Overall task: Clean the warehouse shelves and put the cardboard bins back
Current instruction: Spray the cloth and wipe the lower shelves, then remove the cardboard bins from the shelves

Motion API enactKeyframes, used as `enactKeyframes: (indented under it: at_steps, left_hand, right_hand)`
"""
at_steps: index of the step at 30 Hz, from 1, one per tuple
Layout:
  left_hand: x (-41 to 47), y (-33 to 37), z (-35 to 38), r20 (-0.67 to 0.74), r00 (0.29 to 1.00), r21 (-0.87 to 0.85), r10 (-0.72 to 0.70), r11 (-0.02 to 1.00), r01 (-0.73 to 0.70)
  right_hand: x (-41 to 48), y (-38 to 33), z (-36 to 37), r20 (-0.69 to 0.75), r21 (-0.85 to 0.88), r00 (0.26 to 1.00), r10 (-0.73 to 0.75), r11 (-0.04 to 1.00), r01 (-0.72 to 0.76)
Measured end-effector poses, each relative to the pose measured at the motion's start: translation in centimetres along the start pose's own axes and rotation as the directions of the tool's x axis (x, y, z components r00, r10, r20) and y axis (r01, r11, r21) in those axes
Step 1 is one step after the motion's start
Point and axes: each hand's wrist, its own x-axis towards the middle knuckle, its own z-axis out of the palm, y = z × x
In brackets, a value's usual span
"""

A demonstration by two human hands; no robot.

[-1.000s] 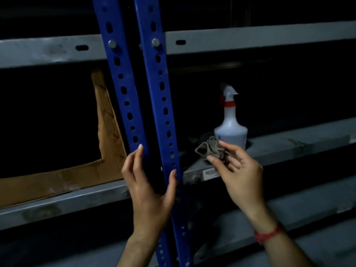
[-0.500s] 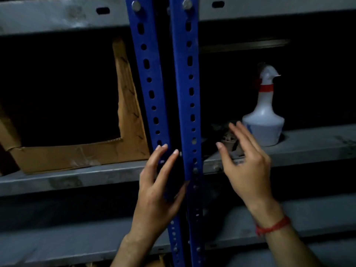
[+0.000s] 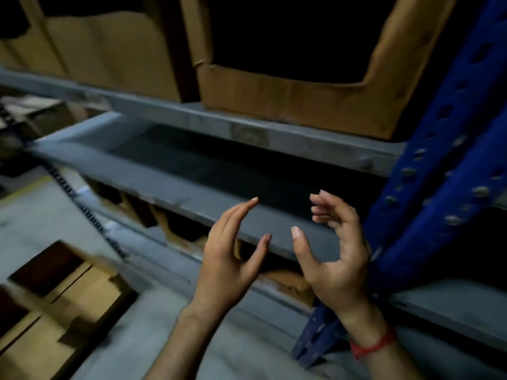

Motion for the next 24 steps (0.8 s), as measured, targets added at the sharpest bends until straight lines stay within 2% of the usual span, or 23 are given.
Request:
enactKeyframes:
  at_steps: [4, 12, 16, 24]
  left_hand:
    - [-2.6, -3.0, -4.6, -0.053, 0.984, 0.018, -0.168, 0.985, 0.170]
    - [-5.9, -7.8, -14.7, -0.138, 0.924, 0.069, -0.356, 0.927, 0.368]
    - [-7.6, -10.5, -19.9, -0.182, 0.875, 0.028, -0.448, 0.888, 0.460]
    - [-12.3, -16.1, -29.2, -0.185, 0.736, -0.159, -0.651, 0.759, 0.631]
  right_hand:
    - [-1.3, -0.9, 5.4, 0.114, 0.091, 0.990, 0.077, 0.992, -0.088]
    - [-3.3, -4.8, 15.9, 0.273, 0.179, 0.948, 0.166, 0.959, -0.219]
    - [-4.7, -6.8, 21.2, 0.361, 0.141, 0.908, 0.214, 0.950, -0.280]
    - [-8.3, -10.9, 31.5, 0.521, 0.153, 0.811, 0.267, 0.905, -0.397]
